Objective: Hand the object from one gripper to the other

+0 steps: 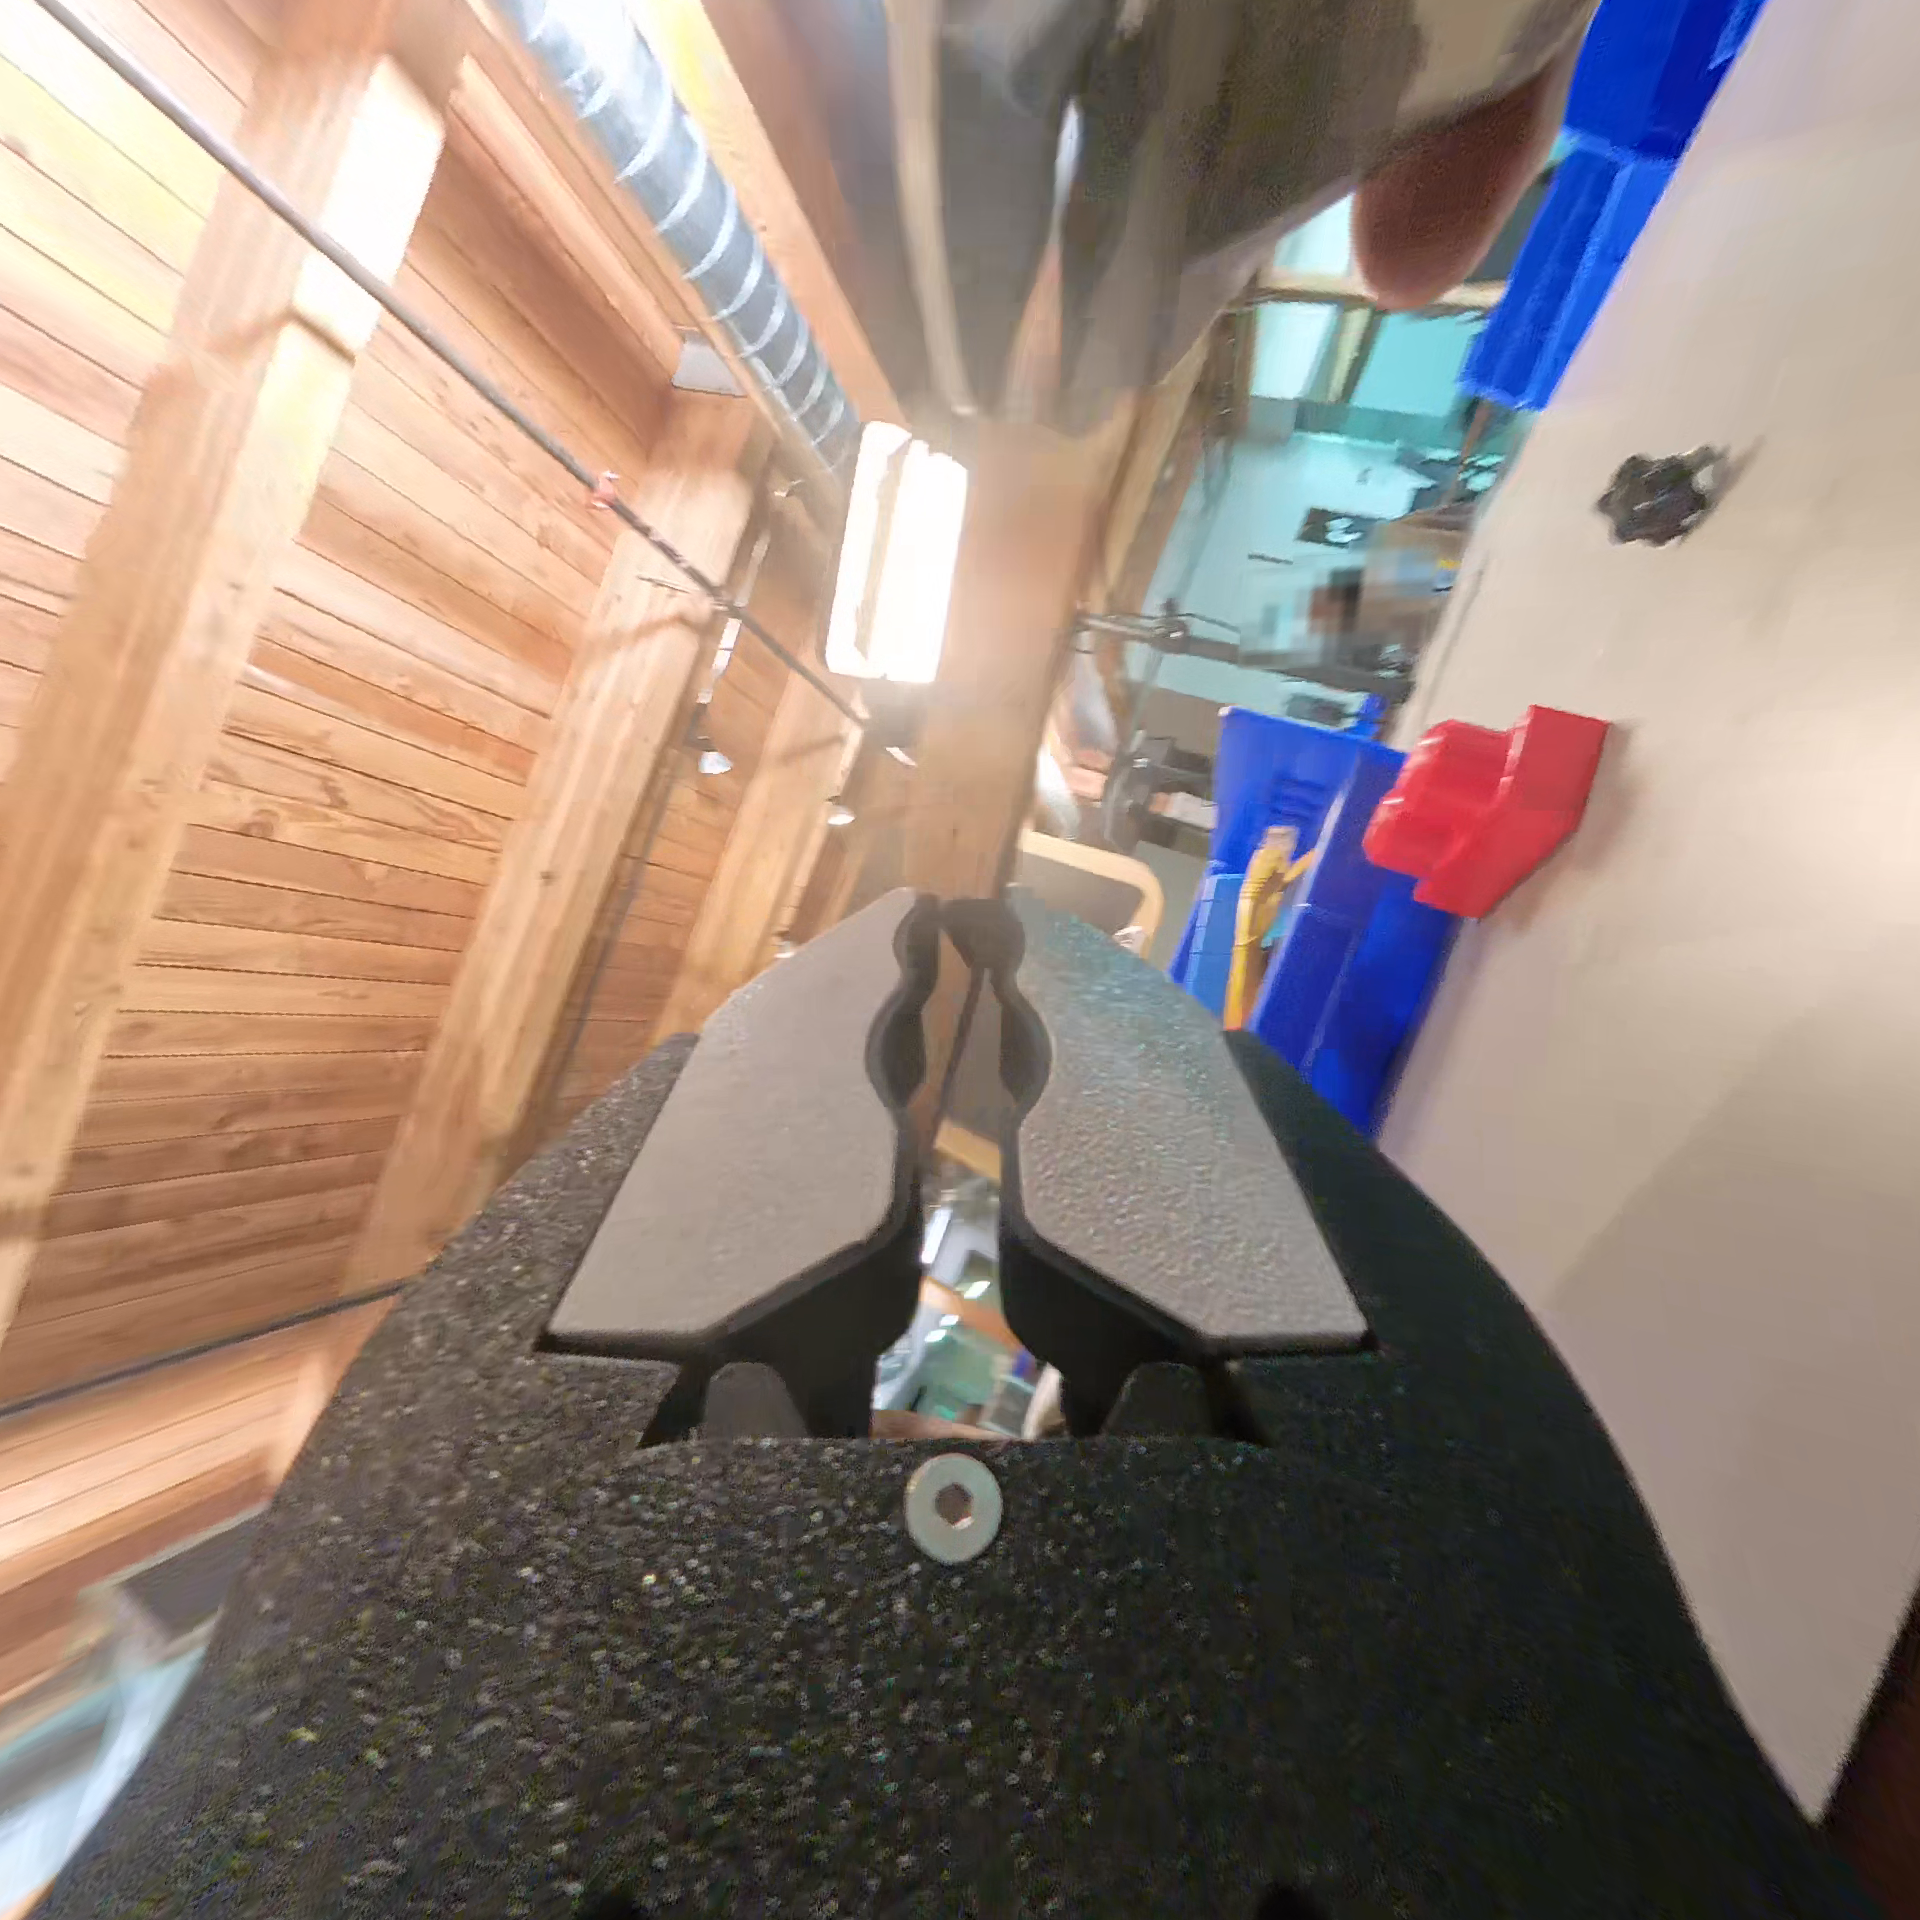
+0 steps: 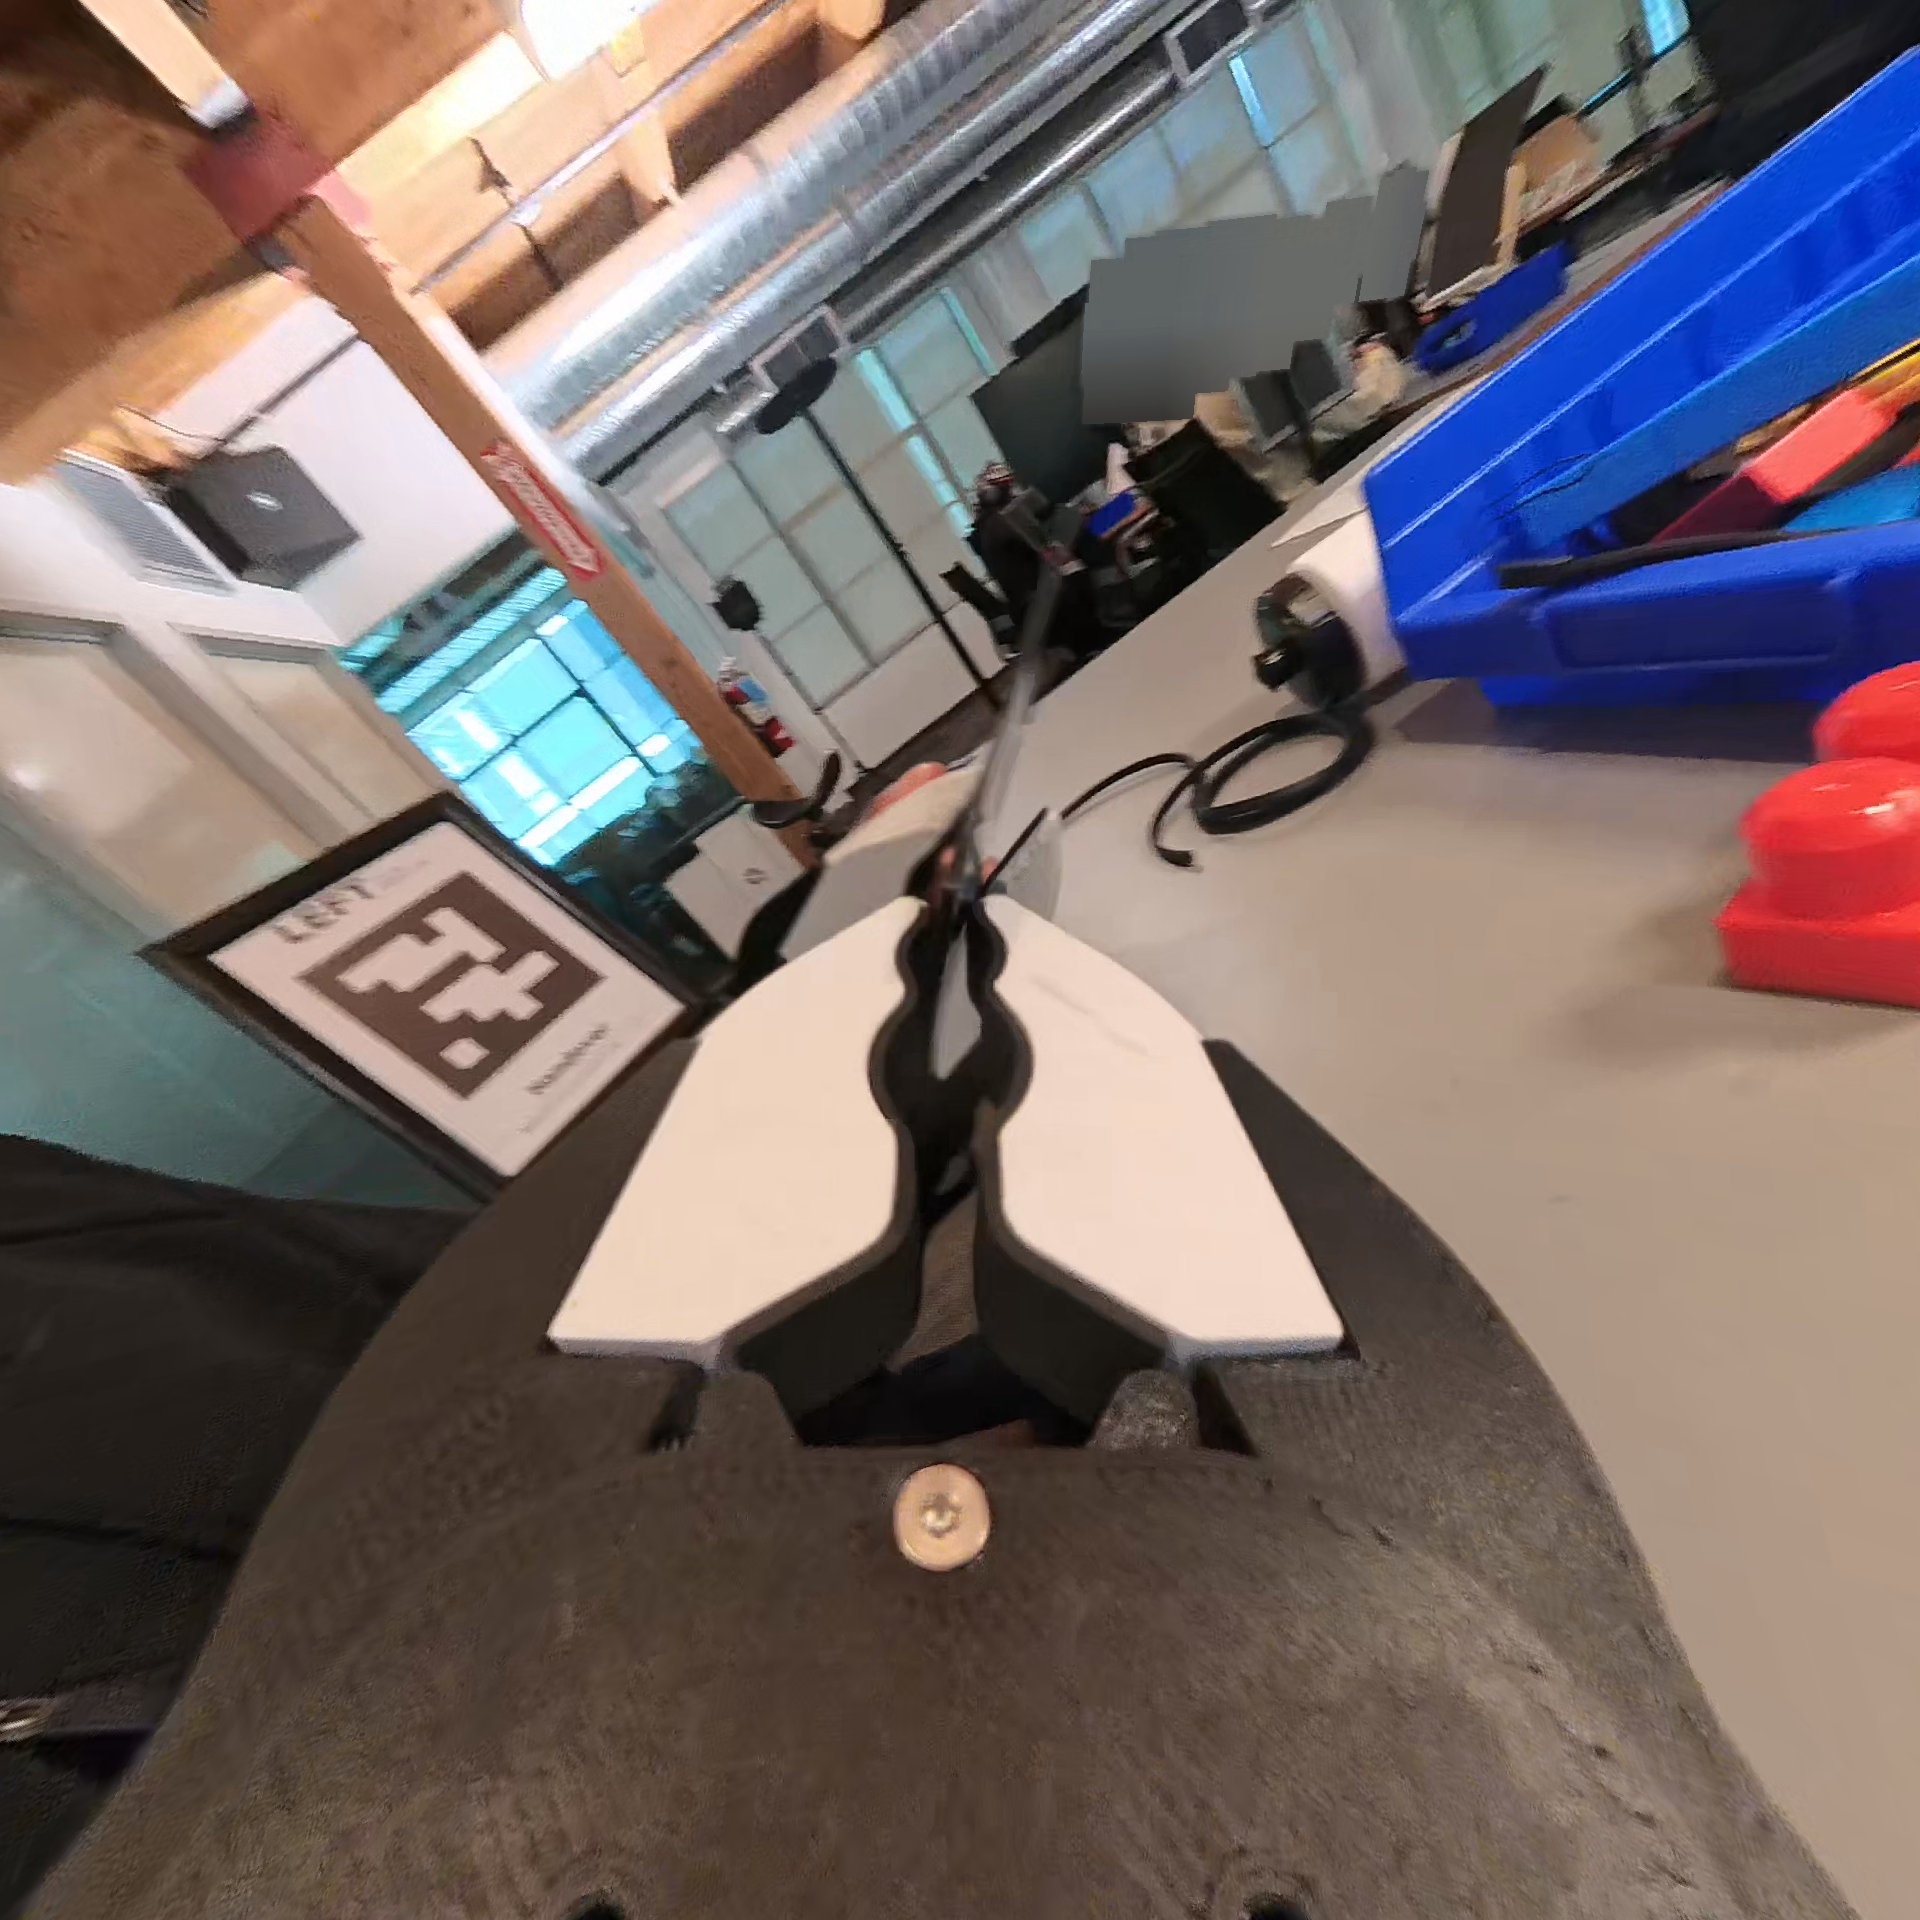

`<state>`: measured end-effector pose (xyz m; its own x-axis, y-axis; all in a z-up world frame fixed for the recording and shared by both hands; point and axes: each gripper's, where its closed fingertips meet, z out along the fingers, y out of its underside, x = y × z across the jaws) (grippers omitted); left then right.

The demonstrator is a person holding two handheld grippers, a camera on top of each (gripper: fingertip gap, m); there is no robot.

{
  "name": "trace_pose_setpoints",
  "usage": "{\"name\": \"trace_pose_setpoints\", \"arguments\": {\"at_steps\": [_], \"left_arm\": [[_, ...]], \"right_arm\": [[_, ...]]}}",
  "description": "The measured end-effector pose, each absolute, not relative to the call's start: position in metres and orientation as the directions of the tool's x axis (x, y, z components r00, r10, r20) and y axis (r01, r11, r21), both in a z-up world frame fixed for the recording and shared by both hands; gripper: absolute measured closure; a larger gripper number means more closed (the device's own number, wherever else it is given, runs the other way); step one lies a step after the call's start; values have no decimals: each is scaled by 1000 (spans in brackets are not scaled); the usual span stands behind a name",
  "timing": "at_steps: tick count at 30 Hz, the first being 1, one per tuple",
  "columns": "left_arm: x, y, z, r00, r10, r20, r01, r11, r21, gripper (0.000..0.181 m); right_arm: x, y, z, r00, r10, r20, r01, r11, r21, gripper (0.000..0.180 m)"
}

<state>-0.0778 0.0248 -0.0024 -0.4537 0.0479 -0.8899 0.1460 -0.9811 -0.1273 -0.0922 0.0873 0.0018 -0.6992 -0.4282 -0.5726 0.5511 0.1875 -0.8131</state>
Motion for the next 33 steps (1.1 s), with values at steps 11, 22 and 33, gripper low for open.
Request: {"name": "trace_pose_setpoints", "arguments": {"at_steps": [11,22,33], "left_arm": [[-66,37,-8,-8,582,-813,-56,-812,-581,126],[-58,53,-27,279,575,-769,181,-818,-546,136],[-65,43,-5,194,833,-519,110,-544,-832,179]], "right_arm": [[-120,102,15,-955,-280,-102,106,0,-994,179],[-53,120,-1,-759,-401,513,-509,-127,-851,178],[-113,124,56,-963,-129,235,-182,-328,-927,144]]}}
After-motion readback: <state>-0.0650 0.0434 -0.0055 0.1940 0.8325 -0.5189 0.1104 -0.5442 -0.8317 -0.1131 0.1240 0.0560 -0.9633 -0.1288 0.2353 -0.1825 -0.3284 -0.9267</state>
